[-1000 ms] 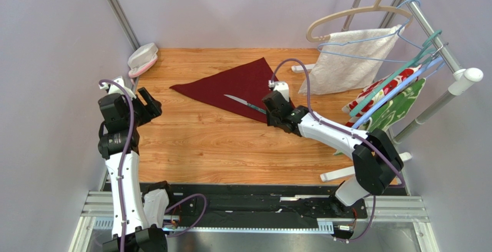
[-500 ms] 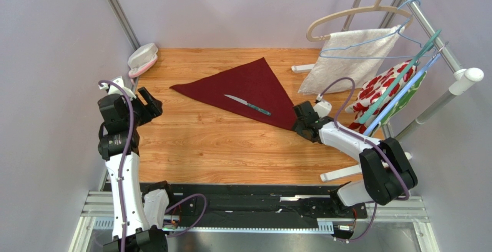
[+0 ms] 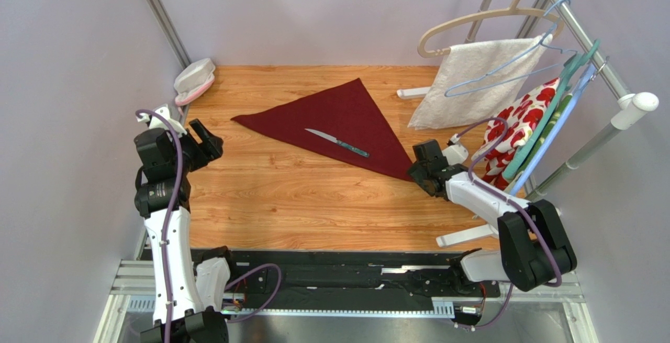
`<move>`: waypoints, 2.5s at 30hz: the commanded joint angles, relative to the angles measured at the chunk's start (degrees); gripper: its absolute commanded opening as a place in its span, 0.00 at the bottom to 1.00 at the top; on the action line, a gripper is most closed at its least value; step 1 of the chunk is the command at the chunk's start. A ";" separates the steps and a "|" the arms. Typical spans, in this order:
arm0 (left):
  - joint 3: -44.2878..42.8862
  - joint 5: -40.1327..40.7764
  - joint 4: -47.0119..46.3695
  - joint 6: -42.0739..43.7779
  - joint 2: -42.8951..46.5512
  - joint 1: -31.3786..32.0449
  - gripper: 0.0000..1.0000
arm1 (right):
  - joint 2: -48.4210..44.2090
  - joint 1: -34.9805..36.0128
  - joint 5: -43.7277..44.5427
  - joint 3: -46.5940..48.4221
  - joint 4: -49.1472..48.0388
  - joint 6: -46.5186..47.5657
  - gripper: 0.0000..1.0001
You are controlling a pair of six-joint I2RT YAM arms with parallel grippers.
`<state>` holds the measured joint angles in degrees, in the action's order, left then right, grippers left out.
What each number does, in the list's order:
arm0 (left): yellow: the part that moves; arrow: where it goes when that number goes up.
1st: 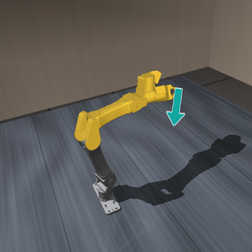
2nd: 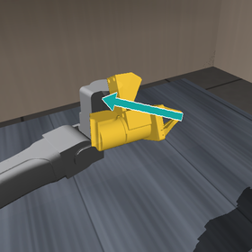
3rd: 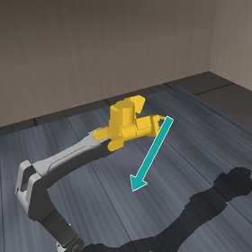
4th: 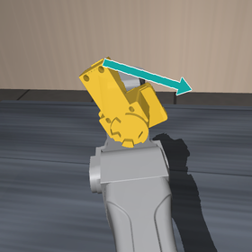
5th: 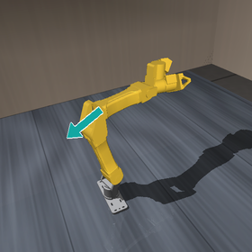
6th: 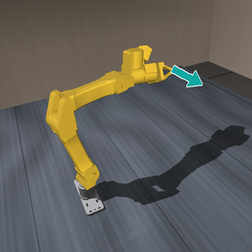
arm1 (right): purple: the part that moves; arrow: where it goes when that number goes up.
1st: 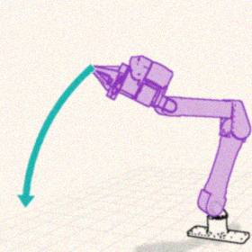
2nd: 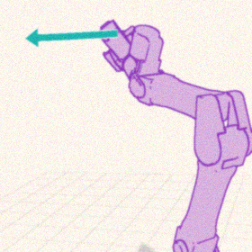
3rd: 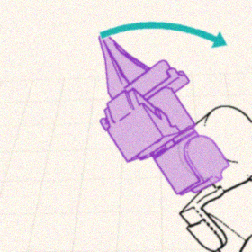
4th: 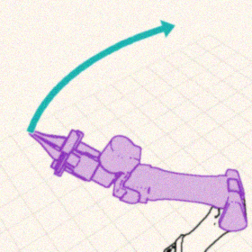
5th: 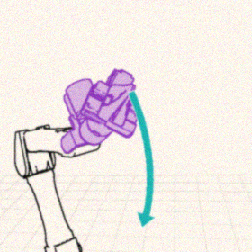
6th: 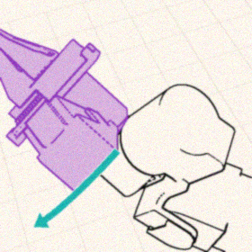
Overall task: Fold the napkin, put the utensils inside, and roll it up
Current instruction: Fold the napkin
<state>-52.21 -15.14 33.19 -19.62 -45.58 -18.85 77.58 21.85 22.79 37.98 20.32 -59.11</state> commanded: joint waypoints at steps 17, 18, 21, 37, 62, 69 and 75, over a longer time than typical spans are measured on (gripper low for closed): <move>0.09 -1.56 -2.16 -0.77 0.14 -0.48 0.79 | 0.20 -3.48 1.03 -4.14 -4.14 -2.59 0.55; 0.09 -1.56 -2.16 -0.77 0.06 -0.40 0.79 | 0.55 -3.39 1.03 -4.31 -4.23 -2.76 0.54; 0.17 -1.65 -2.16 -0.86 0.14 -0.40 0.79 | 1.78 -3.48 1.12 -4.49 -5.20 -2.68 0.53; 0.09 -2.09 -2.43 -0.95 -0.30 -0.40 0.79 | 3.54 -3.56 2.18 -4.93 -5.11 -2.85 0.30; 0.35 -3.94 -3.04 -1.13 -0.65 -0.48 0.79 | -0.95 9.43 9.64 8.77 -6.60 6.46 0.00; 0.35 -4.11 -3.22 -1.13 -0.56 -0.48 0.79 | 10.56 13.49 7.72 19.49 -11.34 9.45 0.00; 0.44 -4.46 -3.31 -1.04 -0.74 -0.40 0.79 | 21.45 15.94 4.11 29.42 -15.73 11.21 0.00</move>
<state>-51.79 -18.17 31.90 -20.29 -46.41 -18.85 94.37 36.18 27.90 61.39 10.07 -50.02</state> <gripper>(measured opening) 0.787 0.019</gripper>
